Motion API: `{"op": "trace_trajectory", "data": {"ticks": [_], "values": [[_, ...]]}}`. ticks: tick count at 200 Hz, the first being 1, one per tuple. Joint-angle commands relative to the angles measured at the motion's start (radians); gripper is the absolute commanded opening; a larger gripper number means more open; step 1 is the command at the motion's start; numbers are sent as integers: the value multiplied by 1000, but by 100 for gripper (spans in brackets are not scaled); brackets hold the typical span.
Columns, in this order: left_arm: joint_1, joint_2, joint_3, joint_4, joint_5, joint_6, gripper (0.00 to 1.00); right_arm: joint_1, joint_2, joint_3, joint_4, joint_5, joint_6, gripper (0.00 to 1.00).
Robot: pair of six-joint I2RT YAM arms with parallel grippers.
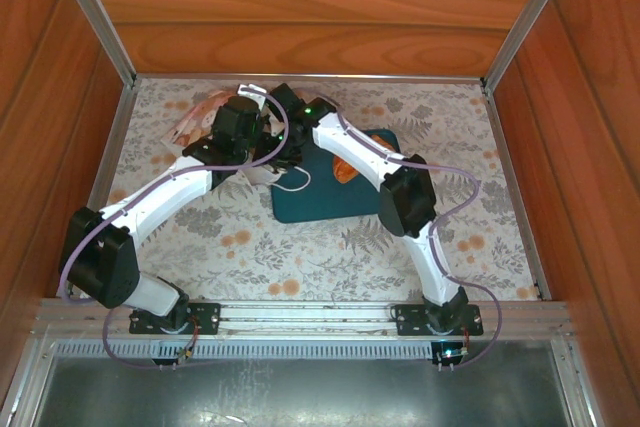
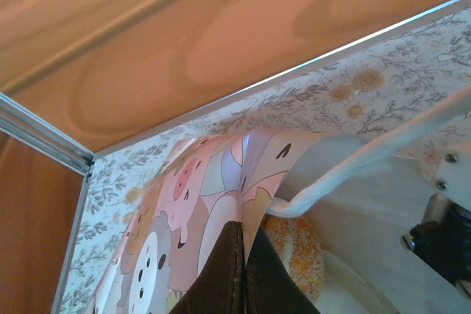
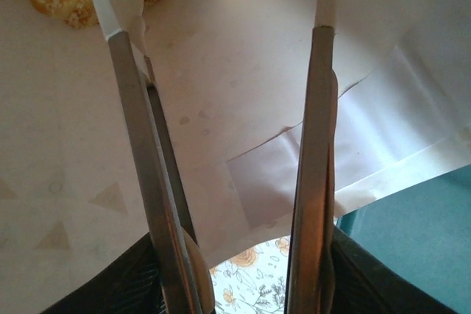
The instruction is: Take the fake bread out of the paper bag
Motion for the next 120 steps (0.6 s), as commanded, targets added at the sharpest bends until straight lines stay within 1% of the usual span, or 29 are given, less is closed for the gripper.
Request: {"op": "trace_trajectory", "data": {"ticks": [1, 17, 45, 66, 89, 120], "values": [[-17, -12, 5, 10, 61, 26, 0, 11, 58, 83, -36, -2, -11, 49], [-16, -10, 6, 13, 65, 26, 0, 12, 95, 136, -67, 1, -18, 46], [-16, -7, 5, 12, 68, 24, 0, 14, 124, 190, -71, -14, -27, 44], [-16, -4, 3, 12, 68, 24, 0, 15, 120, 198, -74, -7, -37, 33], [-16, -4, 3, 12, 62, 31, 0, 15, 103, 182, -88, 9, -47, 19], [-16, -8, -5, 12, 40, 46, 0, 15, 36, 107, -76, 43, -55, 11]]}}
